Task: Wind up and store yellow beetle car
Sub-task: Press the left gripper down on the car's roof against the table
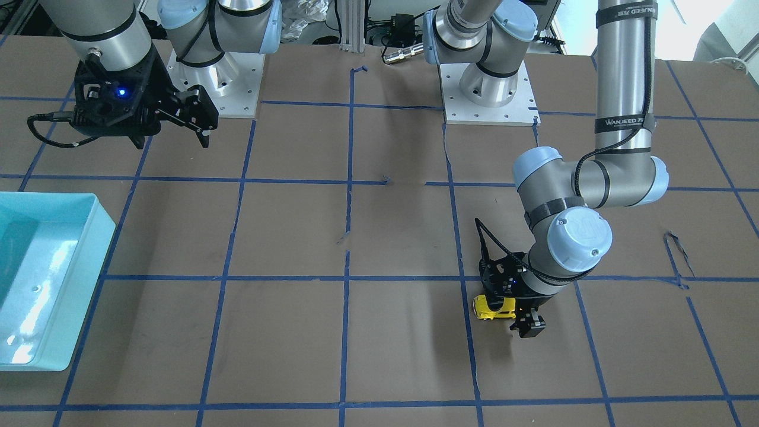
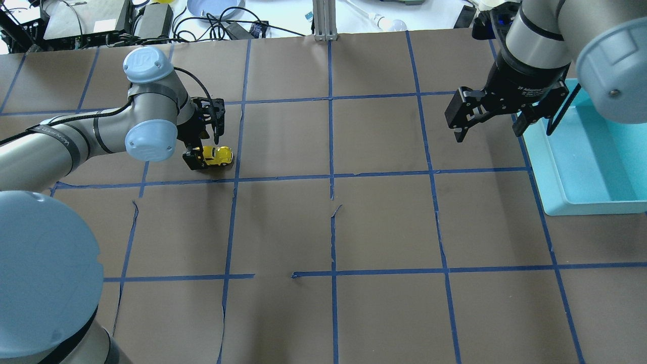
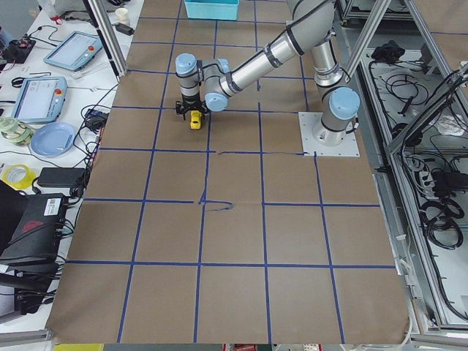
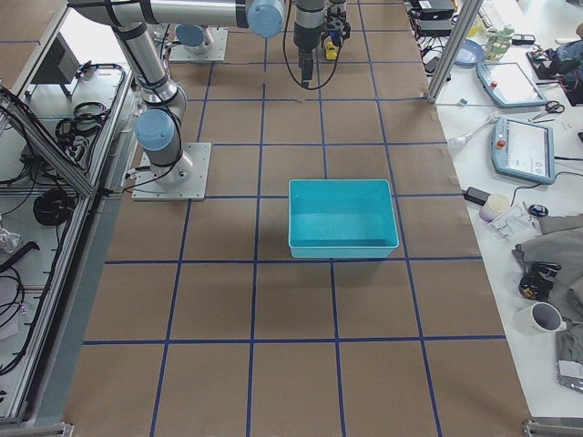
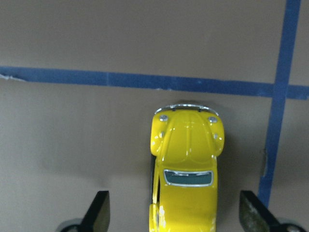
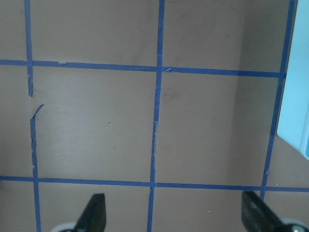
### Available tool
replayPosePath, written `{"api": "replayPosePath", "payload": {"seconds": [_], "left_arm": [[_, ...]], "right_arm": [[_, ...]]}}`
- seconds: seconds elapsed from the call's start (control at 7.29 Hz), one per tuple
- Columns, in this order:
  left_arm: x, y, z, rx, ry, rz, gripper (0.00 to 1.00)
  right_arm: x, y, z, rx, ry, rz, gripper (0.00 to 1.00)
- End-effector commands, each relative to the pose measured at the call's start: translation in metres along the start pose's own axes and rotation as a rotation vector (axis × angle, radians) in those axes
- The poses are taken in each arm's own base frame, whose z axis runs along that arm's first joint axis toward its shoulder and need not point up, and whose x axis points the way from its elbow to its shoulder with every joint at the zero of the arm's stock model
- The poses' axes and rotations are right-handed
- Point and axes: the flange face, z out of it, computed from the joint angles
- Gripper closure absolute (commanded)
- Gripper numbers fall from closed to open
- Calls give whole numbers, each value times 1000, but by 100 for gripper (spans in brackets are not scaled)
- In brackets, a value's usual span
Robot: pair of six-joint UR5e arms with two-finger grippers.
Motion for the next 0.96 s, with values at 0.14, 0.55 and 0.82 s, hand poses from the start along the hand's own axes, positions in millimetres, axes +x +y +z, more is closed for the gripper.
{"api": "replayPosePath", "payload": {"seconds": [0.14, 0.55, 0.82], "left_arm": [[6, -3, 2, 26, 11, 9, 5], [7, -3, 6, 29, 12, 15, 17], [6, -3, 7, 29, 11, 32, 19]], "right_arm": [[0, 0, -1, 1, 0, 0, 0], [0, 0, 0, 0, 1, 0, 0], [0, 0, 0, 0, 0, 0, 0]]}}
